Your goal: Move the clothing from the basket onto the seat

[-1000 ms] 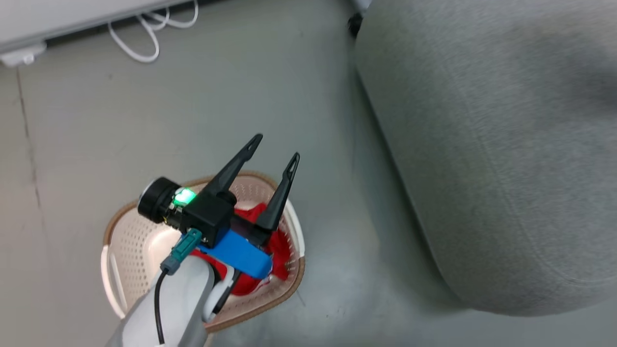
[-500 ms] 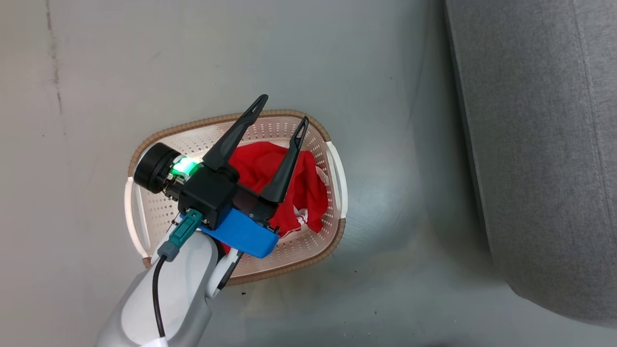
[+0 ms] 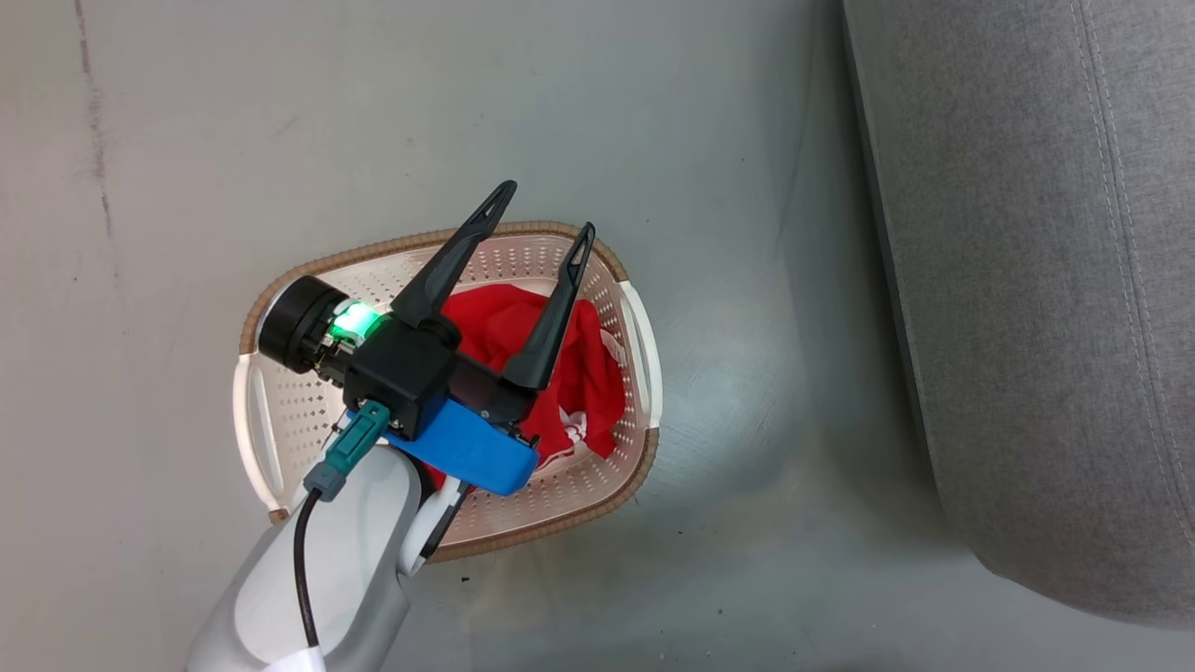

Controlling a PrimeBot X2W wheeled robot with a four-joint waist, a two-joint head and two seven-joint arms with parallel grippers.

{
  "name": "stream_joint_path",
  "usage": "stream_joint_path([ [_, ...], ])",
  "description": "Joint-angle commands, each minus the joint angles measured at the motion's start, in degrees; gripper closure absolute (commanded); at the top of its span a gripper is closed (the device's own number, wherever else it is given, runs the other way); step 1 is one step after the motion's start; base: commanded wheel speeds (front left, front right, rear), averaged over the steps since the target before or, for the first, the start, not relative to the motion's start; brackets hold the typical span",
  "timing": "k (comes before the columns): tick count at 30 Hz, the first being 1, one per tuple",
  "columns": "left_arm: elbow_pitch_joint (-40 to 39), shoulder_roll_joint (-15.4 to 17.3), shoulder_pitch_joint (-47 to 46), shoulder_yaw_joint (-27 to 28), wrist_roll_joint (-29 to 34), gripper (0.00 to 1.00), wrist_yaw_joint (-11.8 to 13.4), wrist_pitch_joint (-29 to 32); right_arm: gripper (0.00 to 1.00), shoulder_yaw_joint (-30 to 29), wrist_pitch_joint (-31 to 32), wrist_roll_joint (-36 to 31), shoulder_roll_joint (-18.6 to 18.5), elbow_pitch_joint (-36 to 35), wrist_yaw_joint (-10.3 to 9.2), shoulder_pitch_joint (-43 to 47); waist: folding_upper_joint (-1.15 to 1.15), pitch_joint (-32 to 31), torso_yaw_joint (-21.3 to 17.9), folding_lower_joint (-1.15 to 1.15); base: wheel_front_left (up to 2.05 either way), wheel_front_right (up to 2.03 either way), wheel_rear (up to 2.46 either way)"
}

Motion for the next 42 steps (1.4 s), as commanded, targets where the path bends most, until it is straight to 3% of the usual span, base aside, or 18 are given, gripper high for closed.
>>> stream_joint_path([
  [1,0.07,0.22,-0.92,0.3,-0.12,0.0,-0.13,-0.17,0.0,0.16,-0.08,-0.07,-0.35,0.29,0.01,-0.72,0.0,-0.08,-0.01,-0.01,0.0,0.0,0.0],
  [14,1.08,-0.92,0.72,0.7,-0.78,0.0,-0.13,-0.17,0.0,1.89,-0.98,-1.18,0.72,1.17,0.01,0.33,0.0,-2.98,0.8,-0.01,0.0,0.0,0.0],
  [25,3.72,-3.39,6.03,2.01,-3.23,0.0,-0.13,-0.17,0.0,5.49,0.81,-0.03,1.7,-0.36,0.01,8.18,0.0,-14.15,1.77,-0.01,0.0,0.0,0.0],
  [32,5.63,-4.81,12.33,4.1,-4.63,0.0,-0.13,-0.17,0.0,9.02,2.4,1.36,4.47,-6.03,0.01,16.4,0.0,-22.84,2.35,-0.01,0.0,0.0,0.0],
  [42,7.23,-5.84,19.19,9.64,-4.56,0.0,-0.13,-0.17,0.0,15.91,4.91,3.48,11.69,-20.54,0.01,30.32,0.0,-31.75,3.8,-0.01,0.0,0.0,0.0],
])
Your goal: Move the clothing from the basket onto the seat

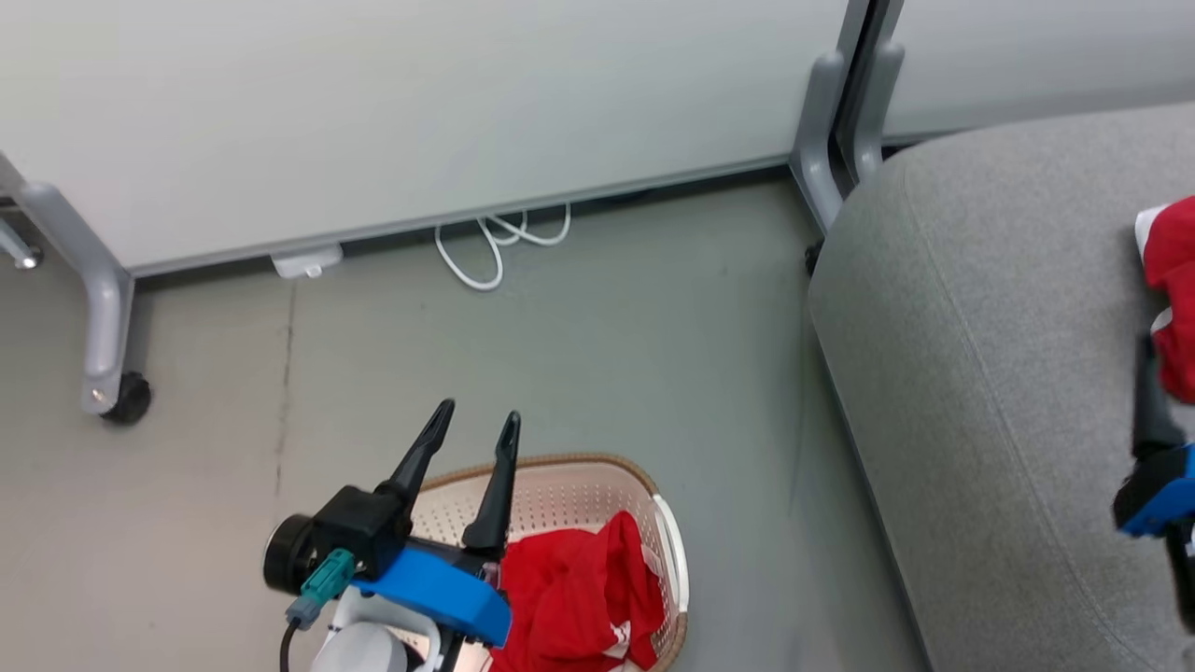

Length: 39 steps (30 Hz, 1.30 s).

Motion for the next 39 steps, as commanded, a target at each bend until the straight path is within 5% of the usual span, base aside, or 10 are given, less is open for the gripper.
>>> stream_joint_path([
  [1,0.14,-0.01,1.39,1.19,0.3,0.0,-0.13,-0.15,0.0,0.86,0.5,0.3,0.95,-2.3,0.01,2.64,0.0,-2.91,0.9,0.01,0.0,0.0,0.0],
  [18,1.39,-0.23,6.59,9.65,1.82,0.0,-0.13,-0.15,0.0,7.33,3.29,-0.21,8.92,-21.15,0.01,18.33,0.0,-8.33,6.57,0.01,0.0,0.0,0.0],
  [39,2.17,-0.04,8.18,12.25,2.65,0.0,-0.14,-0.15,0.0,11.2,3.82,-1.72,11.65,-22.99,0.01,21.22,0.0,-8.68,8.92,0.01,0.0,0.0,0.0],
])
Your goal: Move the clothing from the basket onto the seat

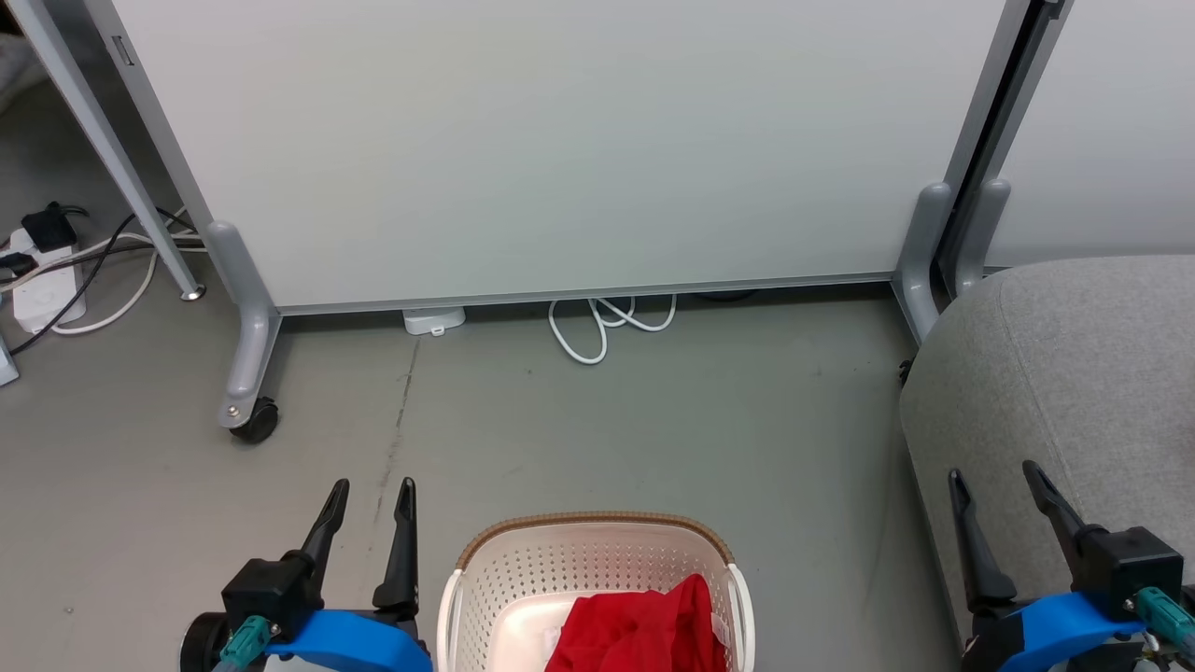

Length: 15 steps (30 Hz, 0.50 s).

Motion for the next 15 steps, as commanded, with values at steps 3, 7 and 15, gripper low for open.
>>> stream_joint_path([
  [3,0.08,-0.09,0.5,0.36,0.28,0.0,-0.14,-0.15,0.0,0.23,-0.15,-0.38,0.22,0.23,0.01,-0.32,0.0,-0.01,0.0,0.0,0.0,0.0,0.0],
  [7,0.15,-0.26,0.32,0.46,0.27,0.0,-0.14,-0.15,0.0,0.5,-0.1,0.14,0.28,0.36,0.01,-0.4,0.0,0.1,-0.01,0.0,0.0,0.0,0.0],
  [15,0.17,-0.54,0.15,0.0,0.23,0.0,-0.14,-0.15,0.0,1.57,0.01,0.42,0.28,-0.06,0.01,-1.5,0.0,1.7,-1.08,0.0,0.0,0.0,0.0],
])
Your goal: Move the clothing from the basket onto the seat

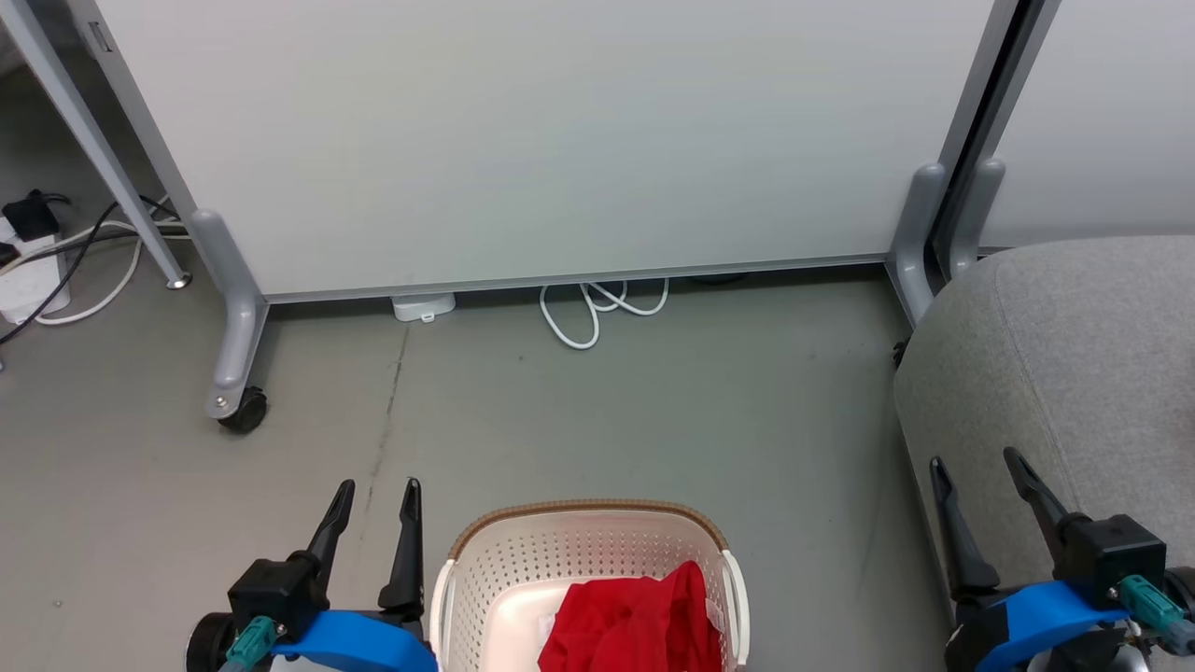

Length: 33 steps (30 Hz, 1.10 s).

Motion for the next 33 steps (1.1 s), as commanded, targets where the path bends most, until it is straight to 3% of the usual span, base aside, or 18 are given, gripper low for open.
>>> stream_joint_path([
  [1,0.06,-0.12,-0.06,-0.25,-0.01,0.0,-0.14,-0.16,0.0,0.21,-0.01,0.15,0.06,-0.32,0.01,-0.84,0.0,0.98,-0.6,-0.01,0.0,0.0,0.0],
  [18,3.51,0.12,-12.94,-3.43,-0.52,0.0,-0.14,-0.16,0.0,6.01,-1.08,0.82,-2.33,-3.85,0.01,-17.85,0.0,22.59,-7.93,-0.01,0.0,0.0,0.0],
  [33,18.1,1.27,-25.67,-12.5,-3.14,0.0,-0.14,-0.15,0.0,9.73,-4.51,1.55,-0.45,-2.95,0.01,-26.92,0.0,37.88,-15.33,-0.01,0.0,0.0,0.0],
])
